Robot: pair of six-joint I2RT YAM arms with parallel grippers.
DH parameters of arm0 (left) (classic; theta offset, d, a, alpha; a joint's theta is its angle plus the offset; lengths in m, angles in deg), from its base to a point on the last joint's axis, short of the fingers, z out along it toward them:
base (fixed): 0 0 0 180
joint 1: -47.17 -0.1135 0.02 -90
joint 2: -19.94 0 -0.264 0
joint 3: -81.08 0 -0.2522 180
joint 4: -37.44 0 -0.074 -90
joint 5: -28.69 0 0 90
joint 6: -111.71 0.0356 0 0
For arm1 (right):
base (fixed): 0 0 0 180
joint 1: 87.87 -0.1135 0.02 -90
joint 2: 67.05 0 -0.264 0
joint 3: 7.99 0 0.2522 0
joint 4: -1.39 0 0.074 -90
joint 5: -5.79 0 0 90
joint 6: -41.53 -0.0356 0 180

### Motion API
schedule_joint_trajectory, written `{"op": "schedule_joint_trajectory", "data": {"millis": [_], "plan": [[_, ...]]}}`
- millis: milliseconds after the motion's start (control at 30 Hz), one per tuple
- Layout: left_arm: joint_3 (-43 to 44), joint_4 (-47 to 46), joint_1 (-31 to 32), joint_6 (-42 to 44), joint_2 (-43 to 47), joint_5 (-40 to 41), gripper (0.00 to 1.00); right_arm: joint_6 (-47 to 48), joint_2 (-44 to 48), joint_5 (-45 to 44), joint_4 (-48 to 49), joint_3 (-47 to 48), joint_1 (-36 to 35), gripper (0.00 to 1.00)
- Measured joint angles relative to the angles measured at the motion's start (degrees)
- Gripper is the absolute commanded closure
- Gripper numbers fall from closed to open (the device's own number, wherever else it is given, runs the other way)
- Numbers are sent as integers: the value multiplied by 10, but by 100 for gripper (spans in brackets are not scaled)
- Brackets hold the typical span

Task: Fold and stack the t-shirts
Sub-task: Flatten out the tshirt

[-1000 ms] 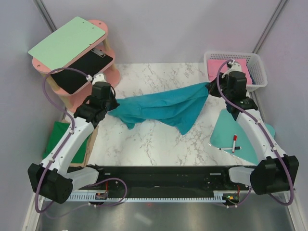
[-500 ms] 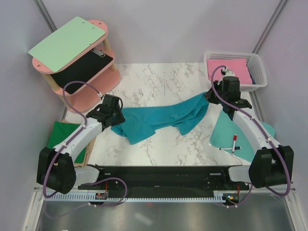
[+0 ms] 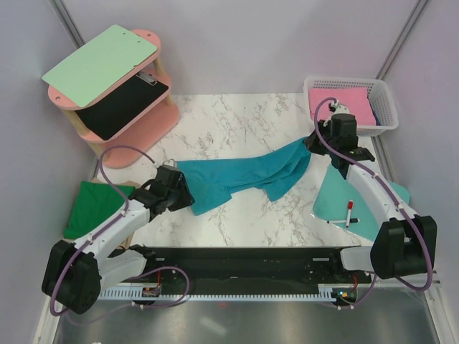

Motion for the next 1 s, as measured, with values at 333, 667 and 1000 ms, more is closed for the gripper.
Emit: {"op": "schedule_joint_trajectory", "data": {"millis": [333, 667, 1000], "plan": [[-23, -27, 78, -41, -55, 20, 52, -2, -7, 8, 10, -6, 0, 100], [12, -41, 128, -63, -146, 72, 53, -2, -7, 9, 11, -7, 0, 100], [39, -33, 132, -71, -172, 132, 98, -2, -7, 18, 11, -15, 0, 100]]}}
